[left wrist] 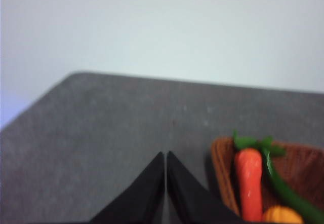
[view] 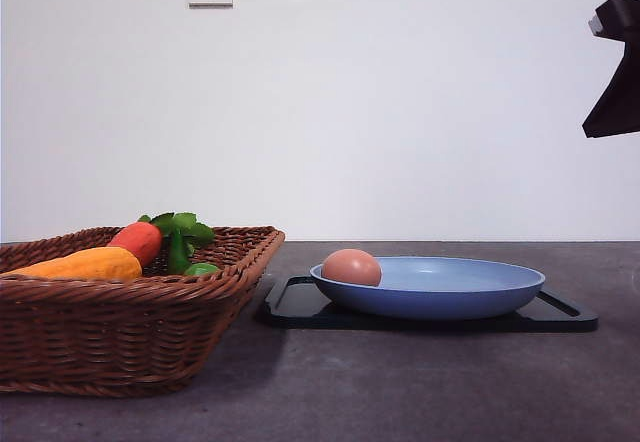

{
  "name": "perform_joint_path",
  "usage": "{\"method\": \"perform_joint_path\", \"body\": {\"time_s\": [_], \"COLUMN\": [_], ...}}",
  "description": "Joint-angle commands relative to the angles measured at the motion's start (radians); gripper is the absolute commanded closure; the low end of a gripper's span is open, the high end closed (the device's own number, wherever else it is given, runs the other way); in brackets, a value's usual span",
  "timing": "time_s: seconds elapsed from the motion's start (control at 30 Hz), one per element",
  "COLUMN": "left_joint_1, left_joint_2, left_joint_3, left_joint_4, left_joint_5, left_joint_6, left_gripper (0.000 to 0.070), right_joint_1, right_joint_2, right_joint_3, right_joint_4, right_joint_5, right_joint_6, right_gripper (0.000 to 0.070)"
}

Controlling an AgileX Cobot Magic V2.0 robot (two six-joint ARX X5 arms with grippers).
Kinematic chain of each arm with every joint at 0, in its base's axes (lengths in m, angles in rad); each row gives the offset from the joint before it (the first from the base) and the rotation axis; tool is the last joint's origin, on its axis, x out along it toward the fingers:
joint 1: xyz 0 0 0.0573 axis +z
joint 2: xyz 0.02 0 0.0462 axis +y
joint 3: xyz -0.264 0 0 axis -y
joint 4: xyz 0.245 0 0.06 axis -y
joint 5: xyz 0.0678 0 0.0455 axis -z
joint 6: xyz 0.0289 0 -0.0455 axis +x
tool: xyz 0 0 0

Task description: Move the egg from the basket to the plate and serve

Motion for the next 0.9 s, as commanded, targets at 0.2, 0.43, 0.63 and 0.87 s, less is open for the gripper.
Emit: {"method": "perform_joint_path", "body": {"time_s": [0.2,0.43,0.63,0.87], "left_joint_1": [0.012,0.012,0.012,0.012], "left_joint_2": [-0.001,-0.001,-0.001,-0.001], "left_joint_3": [-0.130,-0.208,-0.220,-0.220], "left_joint_4": [0.012,0.017,0.058,0.061], "left_joint_5": [0.010,0.010,0.010,0.010], "left_joint_6": [-0.019,-0.044,-0.062,-0.062], "left_gripper": [0.0700,0.0700,0.0700,0.0700], "right_joint_1": [0.008,0.008,0.008,0.008], "right_joint_2": [0.003,0.003,0.003,0.003], "right_joint_3": [0.007,0.007,0.007,0.007], "right_joint_4": [0.009,0.009,0.009,0.009], "right_joint_5": [0.003,0.003,0.003,0.003], "right_joint_6": [0.012,0.012,0.012,0.012], "right_gripper": [0.0700,0.0700,0.0700,0.0700]}}
